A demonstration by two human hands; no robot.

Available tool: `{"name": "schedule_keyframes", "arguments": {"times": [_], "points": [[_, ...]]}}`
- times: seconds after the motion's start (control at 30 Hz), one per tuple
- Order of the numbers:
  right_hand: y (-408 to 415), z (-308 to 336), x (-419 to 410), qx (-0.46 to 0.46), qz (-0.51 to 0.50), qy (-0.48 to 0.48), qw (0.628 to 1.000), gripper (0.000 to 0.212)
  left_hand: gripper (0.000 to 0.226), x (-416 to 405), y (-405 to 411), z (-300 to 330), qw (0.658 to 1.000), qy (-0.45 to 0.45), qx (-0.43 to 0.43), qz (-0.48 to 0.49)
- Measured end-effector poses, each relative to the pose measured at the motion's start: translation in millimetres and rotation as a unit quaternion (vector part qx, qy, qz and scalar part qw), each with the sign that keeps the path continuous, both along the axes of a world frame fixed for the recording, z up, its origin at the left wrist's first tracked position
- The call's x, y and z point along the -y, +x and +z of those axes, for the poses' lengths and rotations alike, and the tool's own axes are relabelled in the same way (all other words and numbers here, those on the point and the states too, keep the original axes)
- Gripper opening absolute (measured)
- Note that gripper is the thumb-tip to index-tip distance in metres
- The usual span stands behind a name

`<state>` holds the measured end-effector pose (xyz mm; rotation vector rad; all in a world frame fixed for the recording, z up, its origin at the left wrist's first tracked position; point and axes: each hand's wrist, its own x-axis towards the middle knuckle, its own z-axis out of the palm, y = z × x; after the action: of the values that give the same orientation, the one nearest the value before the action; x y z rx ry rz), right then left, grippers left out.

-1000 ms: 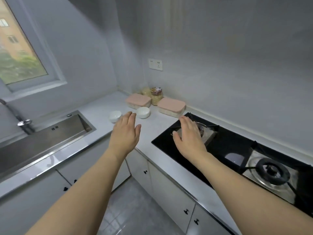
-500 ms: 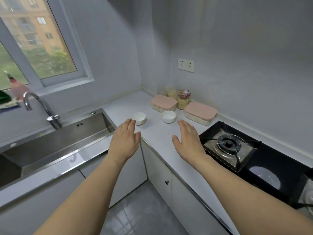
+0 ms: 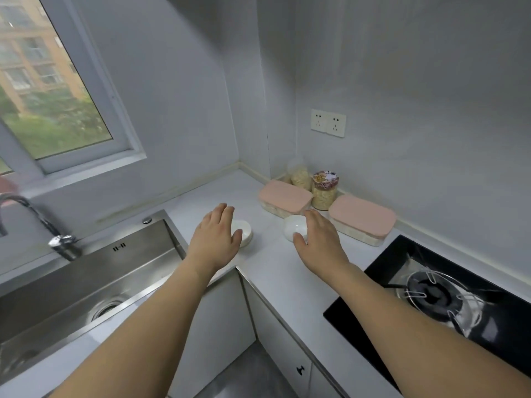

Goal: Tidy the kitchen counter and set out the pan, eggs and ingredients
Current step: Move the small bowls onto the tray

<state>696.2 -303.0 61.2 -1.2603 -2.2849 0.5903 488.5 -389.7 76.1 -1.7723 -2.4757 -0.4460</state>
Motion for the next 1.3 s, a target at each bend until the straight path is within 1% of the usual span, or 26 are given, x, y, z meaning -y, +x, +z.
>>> {"name": "schedule_keyframes", "arguments": {"times": [0.17,0.27,0.4,0.53,0.67,0.83,0.97,1.13,1.2,1.3], "points": [[-25,-12,-35,0.02,-0.008,0.01,1.0,0.057,0.064,-43,-36,-11,0.999,-0.032,0.019,0.007],[-43,-29,-58,0.038,-0.033,-0.008,0.999,0.057,0.071,-73,-62,-24,0.997,-0.078,0.017,-0.013],[-71,-57,-89,0.075,-0.062,-0.038,0.995,0.061,0.082,-115,-96,-47,0.988,-0.141,0.052,-0.019],[-102,-79,-123,0.111,-0.079,-0.074,0.988,0.065,0.097,-152,-128,-83,0.972,-0.218,0.077,-0.029],[-132,-99,-158,0.142,-0.101,-0.101,0.98,0.068,0.108,-186,-153,-119,0.954,-0.277,0.101,-0.046],[-144,-127,-188,0.187,-0.145,-0.159,0.959,0.084,0.116,-213,-167,-150,0.935,-0.335,0.097,-0.061],[-147,-144,-209,0.235,-0.192,-0.212,0.929,0.103,0.124,-228,-174,-167,0.921,-0.37,0.107,-0.058],[-158,-159,-226,0.323,-0.136,-0.224,0.909,0.115,0.125,-239,-183,-181,0.908,-0.39,0.129,-0.083],[-164,-162,-231,0.331,-0.13,-0.231,0.906,0.118,0.123,-240,-182,-184,0.912,-0.381,0.118,-0.099],[-172,-170,-236,0.326,-0.15,-0.247,0.9,0.119,0.121,-243,-185,-188,0.915,-0.374,0.104,-0.113]]}}
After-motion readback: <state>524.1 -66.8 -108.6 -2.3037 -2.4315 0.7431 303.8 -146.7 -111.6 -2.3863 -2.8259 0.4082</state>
